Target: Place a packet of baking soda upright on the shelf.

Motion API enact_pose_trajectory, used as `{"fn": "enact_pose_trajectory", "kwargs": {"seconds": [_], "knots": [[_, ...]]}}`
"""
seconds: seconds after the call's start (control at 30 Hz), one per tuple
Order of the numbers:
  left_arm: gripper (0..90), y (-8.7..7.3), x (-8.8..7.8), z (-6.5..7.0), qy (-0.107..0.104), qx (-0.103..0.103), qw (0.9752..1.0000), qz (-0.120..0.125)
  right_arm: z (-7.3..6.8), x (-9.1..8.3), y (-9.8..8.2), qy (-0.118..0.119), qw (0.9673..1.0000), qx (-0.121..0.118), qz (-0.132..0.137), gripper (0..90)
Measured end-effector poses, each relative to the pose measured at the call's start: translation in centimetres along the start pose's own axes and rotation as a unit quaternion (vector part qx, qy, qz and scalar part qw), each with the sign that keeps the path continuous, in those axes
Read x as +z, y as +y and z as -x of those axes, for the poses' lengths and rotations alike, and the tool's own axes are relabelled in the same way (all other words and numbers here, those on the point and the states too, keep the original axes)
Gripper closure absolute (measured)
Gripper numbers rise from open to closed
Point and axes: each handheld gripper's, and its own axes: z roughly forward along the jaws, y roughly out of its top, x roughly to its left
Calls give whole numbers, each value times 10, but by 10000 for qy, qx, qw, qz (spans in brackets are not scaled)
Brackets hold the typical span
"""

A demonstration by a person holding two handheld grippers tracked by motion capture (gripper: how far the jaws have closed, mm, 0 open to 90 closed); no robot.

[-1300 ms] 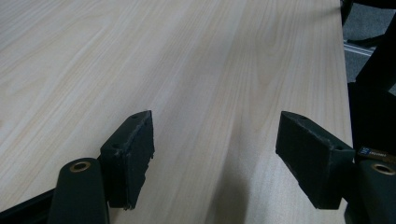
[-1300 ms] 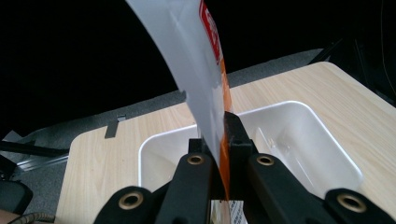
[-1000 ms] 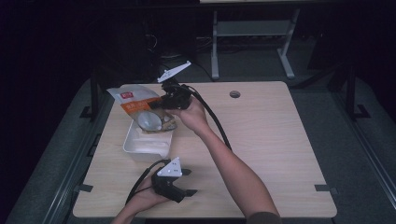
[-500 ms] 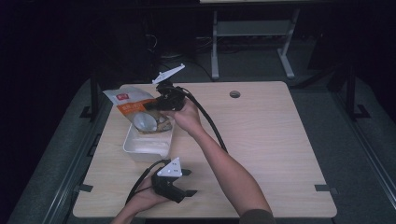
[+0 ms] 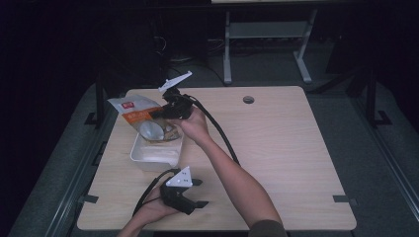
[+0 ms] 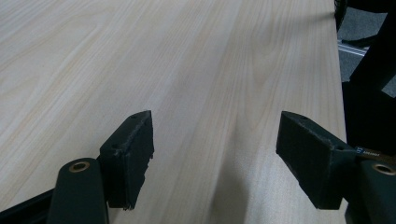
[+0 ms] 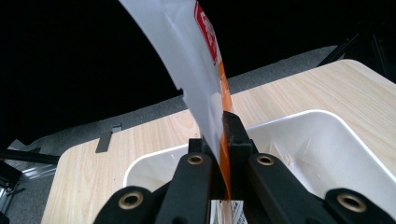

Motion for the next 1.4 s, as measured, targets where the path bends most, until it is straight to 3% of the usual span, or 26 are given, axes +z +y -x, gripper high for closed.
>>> {"fn": "enact_pose_trajectory", "kwargs": {"seconds": [0.67,1.2,1.4], "knots": [[273,0,-1,0,6,3,10000,8,7,17,-19,49,9998,194,18,899],[273,0,0,-1,-10,-1,10000,-13,13,24,-40,-74,9993,374,-32,890],[273,0,0,0,-19,1,10000,-16,12,23,-41,-151,9995,271,-101,853]]}}
